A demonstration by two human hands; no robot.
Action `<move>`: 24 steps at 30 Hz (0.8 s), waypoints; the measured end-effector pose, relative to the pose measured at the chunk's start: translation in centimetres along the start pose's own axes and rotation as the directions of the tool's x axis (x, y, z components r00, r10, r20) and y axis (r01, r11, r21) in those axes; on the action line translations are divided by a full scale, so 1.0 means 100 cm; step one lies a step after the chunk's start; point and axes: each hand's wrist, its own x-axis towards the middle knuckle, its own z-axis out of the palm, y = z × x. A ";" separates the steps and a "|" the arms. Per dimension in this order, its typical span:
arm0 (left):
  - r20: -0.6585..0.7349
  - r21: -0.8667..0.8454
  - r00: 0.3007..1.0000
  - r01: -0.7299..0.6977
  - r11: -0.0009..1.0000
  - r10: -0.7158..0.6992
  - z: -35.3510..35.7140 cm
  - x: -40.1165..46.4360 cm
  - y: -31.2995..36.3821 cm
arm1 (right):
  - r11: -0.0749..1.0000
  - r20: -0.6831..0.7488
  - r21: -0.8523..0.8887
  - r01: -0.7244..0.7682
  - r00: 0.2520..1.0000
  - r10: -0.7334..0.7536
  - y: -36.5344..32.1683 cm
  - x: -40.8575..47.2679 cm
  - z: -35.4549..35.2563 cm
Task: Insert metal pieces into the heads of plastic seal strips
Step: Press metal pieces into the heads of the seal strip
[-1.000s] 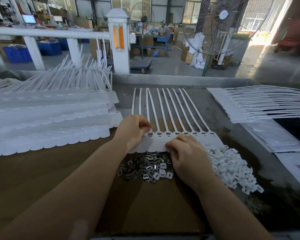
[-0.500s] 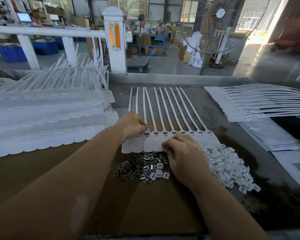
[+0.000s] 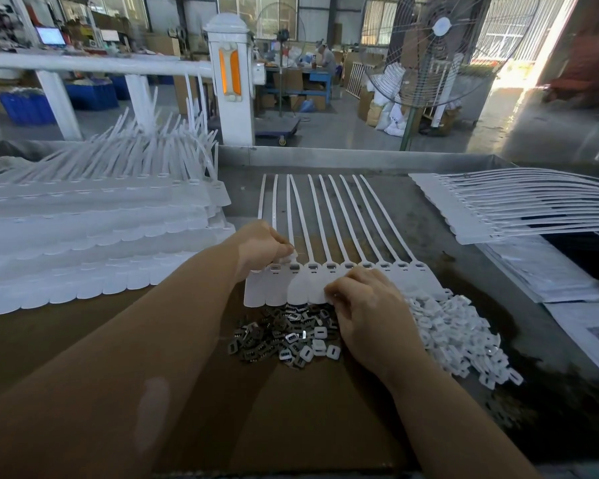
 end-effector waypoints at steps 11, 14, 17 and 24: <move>0.308 0.197 0.937 -0.229 0.953 0.162 -0.006 -0.037 -0.001 | 1.000 -0.016 0.020 0.008 1.000 -0.008 0.000 0.001 0.001; 0.317 0.161 0.934 -0.227 0.961 0.168 -0.007 -0.045 -0.003 | 1.000 -0.024 0.027 0.011 1.000 -0.010 0.000 0.001 0.001; 0.193 0.092 0.966 -0.192 0.977 0.172 -0.010 -0.047 -0.008 | 1.000 -0.019 0.028 0.012 1.000 -0.012 0.000 0.001 0.001; -0.173 0.226 0.972 -0.119 0.967 0.160 0.007 -0.038 -0.017 | 1.000 0.002 0.021 0.002 1.000 -0.002 0.000 0.001 0.001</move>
